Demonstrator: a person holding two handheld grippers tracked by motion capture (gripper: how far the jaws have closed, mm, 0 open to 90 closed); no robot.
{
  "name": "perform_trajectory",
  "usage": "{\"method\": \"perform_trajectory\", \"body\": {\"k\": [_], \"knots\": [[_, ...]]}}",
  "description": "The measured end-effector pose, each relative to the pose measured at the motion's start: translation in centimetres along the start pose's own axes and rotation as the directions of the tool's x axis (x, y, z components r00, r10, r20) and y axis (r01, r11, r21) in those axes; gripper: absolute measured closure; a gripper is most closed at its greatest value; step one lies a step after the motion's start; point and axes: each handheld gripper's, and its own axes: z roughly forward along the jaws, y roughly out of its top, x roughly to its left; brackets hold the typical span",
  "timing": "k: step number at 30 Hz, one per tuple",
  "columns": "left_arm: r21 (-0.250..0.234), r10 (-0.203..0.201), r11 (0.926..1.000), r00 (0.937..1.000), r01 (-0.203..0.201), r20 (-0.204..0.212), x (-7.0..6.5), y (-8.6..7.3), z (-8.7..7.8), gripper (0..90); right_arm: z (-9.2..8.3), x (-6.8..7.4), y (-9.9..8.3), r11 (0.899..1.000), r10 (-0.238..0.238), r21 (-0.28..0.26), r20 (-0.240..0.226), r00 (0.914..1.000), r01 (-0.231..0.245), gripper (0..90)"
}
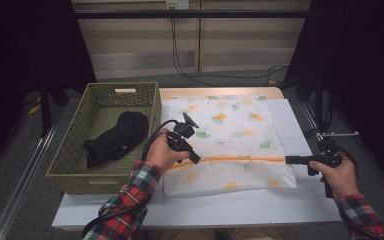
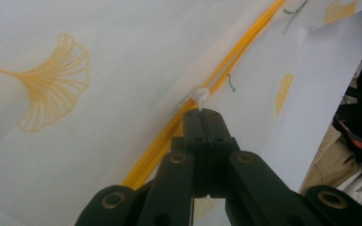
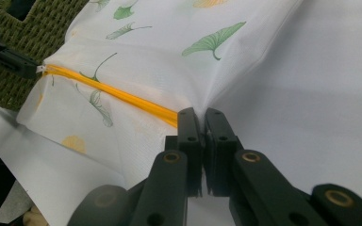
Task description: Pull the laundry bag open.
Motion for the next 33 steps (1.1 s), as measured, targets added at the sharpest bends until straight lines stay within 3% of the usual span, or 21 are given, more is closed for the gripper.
{"method": "perform_trajectory", "body": {"k": [7, 10, 11, 13, 16, 27, 33], "knots": [[-0.013, -0.003, 0.9999, 1.0, 0.003, 0.006, -0.1, -0.1, -0.3, 90.0, 0.0, -0.1, 0.0, 1.0, 0.005, 0.003, 0.0, 1.0, -0.005, 87.2], [-0.007, -0.001, 1.0, 1.0, 0.001, 0.003, -0.2, -0.1, -0.4, 90.0, 0.0, -0.1, 0.0, 1.0, 0.002, 0.001, -0.001, 1.0, -0.002, 87.2], [0.017, 0.015, 0.9997, 0.9999, -0.015, -0.004, -0.1, -0.1, -0.5, 90.0, 0.0, -0.1, 0.0, 1.0, 0.0, 0.0, -0.002, 1.0, 0.0, 87.2], [0.002, -0.001, 1.0, 1.0, 0.001, -0.003, -0.2, -0.2, -0.4, 90.0, 0.0, -0.1, 0.0, 1.0, -0.002, -0.002, -0.002, 1.0, 0.002, 87.2], [0.019, 0.014, 0.9997, 0.9999, -0.014, -0.007, -0.1, -0.2, -0.6, 90.0, -0.1, -0.2, 0.0, 1.0, 0.003, -0.004, 0.0, 1.0, -0.003, 87.2], [0.013, -0.005, 0.9999, 1.0, 0.005, -0.005, 0.0, -0.3, -1.1, 90.0, -0.2, -0.4, 0.0, 1.0, 0.007, -0.002, -0.001, 1.0, -0.007, 87.3], [0.025, 0.009, 0.9996, 0.9999, -0.009, -0.014, 0.2, -0.4, -1.3, 90.0, -0.2, -0.5, 0.0, 1.0, 0.009, -0.001, 0.007, 0.9999, -0.009, 87.2]]}}
